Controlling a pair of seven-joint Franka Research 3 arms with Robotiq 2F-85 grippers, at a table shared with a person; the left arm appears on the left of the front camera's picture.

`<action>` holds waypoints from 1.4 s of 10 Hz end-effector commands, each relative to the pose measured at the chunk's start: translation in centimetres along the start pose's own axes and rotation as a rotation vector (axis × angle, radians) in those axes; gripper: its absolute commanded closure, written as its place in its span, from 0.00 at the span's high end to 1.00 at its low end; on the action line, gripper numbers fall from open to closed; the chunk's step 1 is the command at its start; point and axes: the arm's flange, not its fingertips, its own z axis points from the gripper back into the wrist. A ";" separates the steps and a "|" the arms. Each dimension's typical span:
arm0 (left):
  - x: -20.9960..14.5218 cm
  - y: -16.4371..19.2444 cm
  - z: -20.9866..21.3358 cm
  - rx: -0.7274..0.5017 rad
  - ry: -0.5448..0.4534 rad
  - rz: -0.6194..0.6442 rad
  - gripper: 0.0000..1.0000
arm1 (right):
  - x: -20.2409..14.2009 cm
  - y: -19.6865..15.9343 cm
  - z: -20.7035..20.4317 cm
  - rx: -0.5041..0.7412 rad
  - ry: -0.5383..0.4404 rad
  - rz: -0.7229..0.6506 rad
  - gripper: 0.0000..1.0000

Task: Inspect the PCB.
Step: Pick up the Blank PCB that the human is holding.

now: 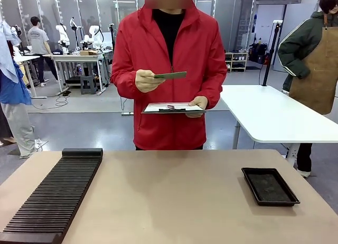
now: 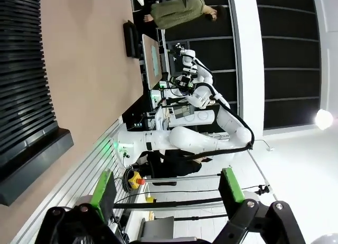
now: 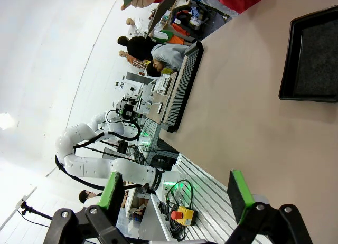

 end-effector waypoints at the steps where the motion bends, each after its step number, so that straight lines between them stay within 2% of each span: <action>1: 0.7 -0.1 0.3 -0.010 0.014 -0.015 1.00 | 0.0 0.1 0.1 0.002 -0.005 0.000 1.00; 14: 0.4 0.1 0.1 0.004 0.005 0.001 1.00 | 0.0 0.1 0.1 0.002 -0.005 0.000 1.00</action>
